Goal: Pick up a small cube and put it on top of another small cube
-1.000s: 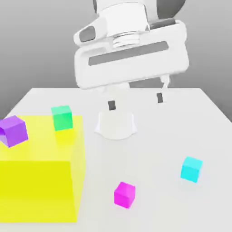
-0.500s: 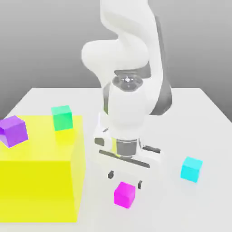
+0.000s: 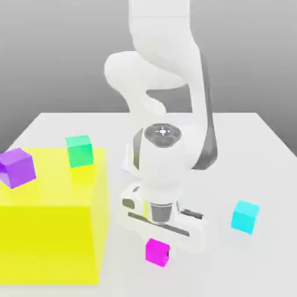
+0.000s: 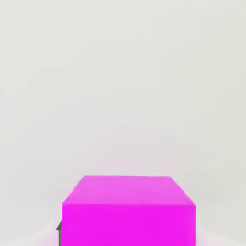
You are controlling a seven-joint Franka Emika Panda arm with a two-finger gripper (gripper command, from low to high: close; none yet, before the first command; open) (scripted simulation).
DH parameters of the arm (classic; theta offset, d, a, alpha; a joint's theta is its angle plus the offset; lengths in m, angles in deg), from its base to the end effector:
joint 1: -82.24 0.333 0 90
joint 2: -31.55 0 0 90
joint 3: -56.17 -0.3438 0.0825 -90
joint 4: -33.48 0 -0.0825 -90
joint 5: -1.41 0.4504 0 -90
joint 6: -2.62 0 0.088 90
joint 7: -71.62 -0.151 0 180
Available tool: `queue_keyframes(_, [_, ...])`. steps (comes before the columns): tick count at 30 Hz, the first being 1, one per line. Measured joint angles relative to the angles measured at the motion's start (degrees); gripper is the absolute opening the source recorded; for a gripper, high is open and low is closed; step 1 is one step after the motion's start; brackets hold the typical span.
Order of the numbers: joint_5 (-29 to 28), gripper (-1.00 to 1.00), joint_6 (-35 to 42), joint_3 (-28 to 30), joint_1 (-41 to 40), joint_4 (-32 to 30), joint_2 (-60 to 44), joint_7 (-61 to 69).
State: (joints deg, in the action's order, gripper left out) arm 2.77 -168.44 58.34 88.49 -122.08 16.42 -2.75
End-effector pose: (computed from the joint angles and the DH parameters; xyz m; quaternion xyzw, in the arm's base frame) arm 0.4119 0.0257 0.0619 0.8113 -0.5846 0.0045 0.0002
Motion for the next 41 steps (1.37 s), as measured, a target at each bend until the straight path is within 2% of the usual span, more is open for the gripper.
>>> queue_keyframes(7, [-0.5, -1.00, 7.8, 0.4, 0.1, -1.8, 9.3, -0.3])
queue_keyframes(10, [1.3, -1.00, 11.4, 0.9, -1.0, -0.6, 11.4, 3.4])
queue_keyframes(12, [0.4, -1.00, 13.3, 0.7, -0.7, 0.3, 13.1, 6.3])
queue_keyframes(21, [-2.7, -1.00, 31.8, 6.6, -3.9, 2.8, 29.6, 31.1])
queue_keyframes(33, [-13.3, -1.00, 57.9, 15.2, -11.8, 4.9, 53.6, 59.3])
queue_keyframes(37, [-14.3, -1.00, 51.7, 17.1, -12.3, 0.0, 52.2, 61.6])
queue_keyframes(38, [-14.6, 1.00, 49.5, 17.5, -12.4, -1.4, 51.4, 61.7])
queue_keyframes(41, [-14.6, 1.00, 49.5, 17.5, -12.4, -1.4, 51.4, 61.7])
